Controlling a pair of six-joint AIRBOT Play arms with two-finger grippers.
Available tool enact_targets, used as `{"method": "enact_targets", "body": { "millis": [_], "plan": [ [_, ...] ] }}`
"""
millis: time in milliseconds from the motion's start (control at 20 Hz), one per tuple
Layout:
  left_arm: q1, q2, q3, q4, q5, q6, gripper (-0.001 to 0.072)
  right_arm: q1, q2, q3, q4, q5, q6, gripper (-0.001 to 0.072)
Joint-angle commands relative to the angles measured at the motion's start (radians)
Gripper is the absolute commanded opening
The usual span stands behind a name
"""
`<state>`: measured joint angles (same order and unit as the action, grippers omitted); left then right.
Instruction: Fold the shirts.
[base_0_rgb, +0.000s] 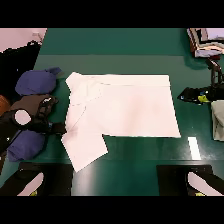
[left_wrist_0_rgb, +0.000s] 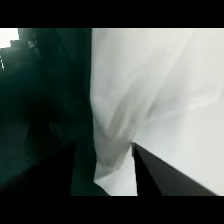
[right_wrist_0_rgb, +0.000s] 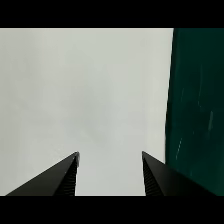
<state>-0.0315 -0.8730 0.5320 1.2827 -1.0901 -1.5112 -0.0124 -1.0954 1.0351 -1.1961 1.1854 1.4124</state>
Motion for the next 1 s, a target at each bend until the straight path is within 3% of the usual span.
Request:
{"method": "enact_targets", "body": {
  "millis": [0, 150, 300, 500, 550, 600, 650, 750, 800, 950],
  "plan": [
    [0.000, -0.005, -0.011, -0.007, 0.010, 0.001, 0.0423, 0.000, 0.001, 0.000, 0.001, 0.003, 0.001, 0.0443],
    [0.000, -0.005, -0.013, -0.046, 0.013, 0.017, 0.0423, 0.000, 0.001, 0.000, 0.000, 0.000, 0.001, 0.0443],
    [0.000, -0.005, -0.014, -0.134, 0.015, 0.107, 0.0423, 0.000, 0.001, 0.000, 0.000, 0.001, 0.001, 0.0443],
    [0.000, -0.005, -0.016, -0.047, 0.020, 0.072, 0.0421, 0.000, 0.001, 0.000, 0.000, 0.002, 0.001, 0.0443],
    [0.000, -0.005, -0.016, -0.039, 0.027, 0.066, 0.0379, 0.000, 0.001, 0.000, 0.000, 0.003, 0.001, 0.0443],
    [0.000, -0.005, -0.016, -0.035, 0.029, 0.072, 0.0168, 0.000, 0.001, 0.000, 0.001, 0.003, 0.001, 0.0443],
    [0.000, -0.005, -0.016, -0.034, 0.039, 0.072, 0.0124, 0.000, 0.001, 0.000, 0.001, 0.003, 0.002, 0.0443],
    [0.000, -0.005, -0.016, -0.033, 0.063, 0.071, 0.0122, 0.000, 0.001, 0.000, 0.001, 0.004, 0.002, 0.0443],
    [0.000, -0.005, -0.016, -0.033, 0.067, 0.072, 0.0026, 0.000, 0.001, 0.000, 0.001, 0.013, 0.002, 0.0443],
    [0.003, -0.005, -0.001, -0.011, 0.043, 0.077, 0.0023, -0.027, 0.001, 0.000, -0.001, 0.111, 0.001, 0.0443]
  ]
}}
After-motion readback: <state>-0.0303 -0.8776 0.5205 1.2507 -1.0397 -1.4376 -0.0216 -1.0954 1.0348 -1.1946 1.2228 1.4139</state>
